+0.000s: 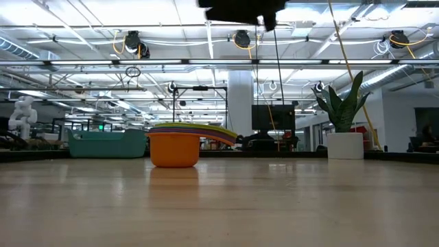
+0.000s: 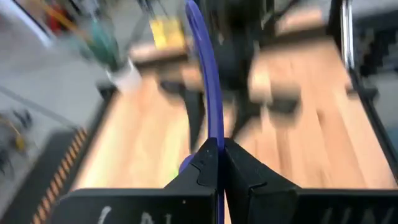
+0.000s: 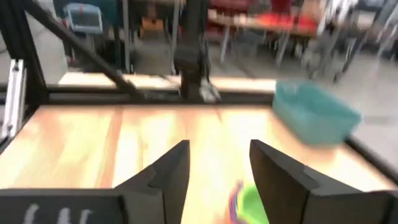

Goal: Nest measuring cups in basket
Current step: Stack the dark blue measuring cup on top of the green measuring cup

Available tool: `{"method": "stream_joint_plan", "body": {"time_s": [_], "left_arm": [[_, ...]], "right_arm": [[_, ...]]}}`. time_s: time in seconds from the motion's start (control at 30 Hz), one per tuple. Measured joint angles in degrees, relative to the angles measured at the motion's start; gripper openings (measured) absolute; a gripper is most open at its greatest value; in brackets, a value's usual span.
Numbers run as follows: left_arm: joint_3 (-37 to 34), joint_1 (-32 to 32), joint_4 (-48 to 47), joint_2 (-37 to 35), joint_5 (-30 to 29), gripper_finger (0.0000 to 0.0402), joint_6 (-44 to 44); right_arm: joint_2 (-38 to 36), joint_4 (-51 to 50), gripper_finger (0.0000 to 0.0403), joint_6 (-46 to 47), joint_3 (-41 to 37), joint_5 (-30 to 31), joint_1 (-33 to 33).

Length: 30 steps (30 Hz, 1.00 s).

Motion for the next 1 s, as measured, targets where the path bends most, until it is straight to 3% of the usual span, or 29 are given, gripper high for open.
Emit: {"method": "stream_joint_plan", "body": {"time_s": [0.13,0.23,0.37,0.57,0.7,1.0], "left_arm": [[-0.76,1.45,-10.79,0.52,10.05,0.0008,-9.59],[-3.82,2.88,-10.02,1.47,17.96,0.0013,-10.63],[-9.96,4.12,-3.61,1.34,23.50,0.0006,-9.94],[-17.78,6.62,7.50,1.42,30.65,0.0015,-7.07],[-22.73,8.84,13.53,1.44,35.44,0.0007,-6.65],[-29.27,9.72,21.32,1.44,38.83,0.0010,-5.58]], "right_arm": [[-8.02,-10.34,0.0173,4.29,0.00,-2.91,0.38],[-12.59,-13.92,0.0175,4.15,0.02,-9.83,0.30],[-15.33,-18.90,0.0175,2.85,0.01,-15.18,0.89],[-12.99,-20.08,0.0176,3.49,-2.44,-15.37,2.68],[-9.73,-18.06,0.0176,4.09,-2.80,-20.63,2.85],[-6.09,-11.16,0.0176,6.35,-2.78,-22.84,1.35]]}}
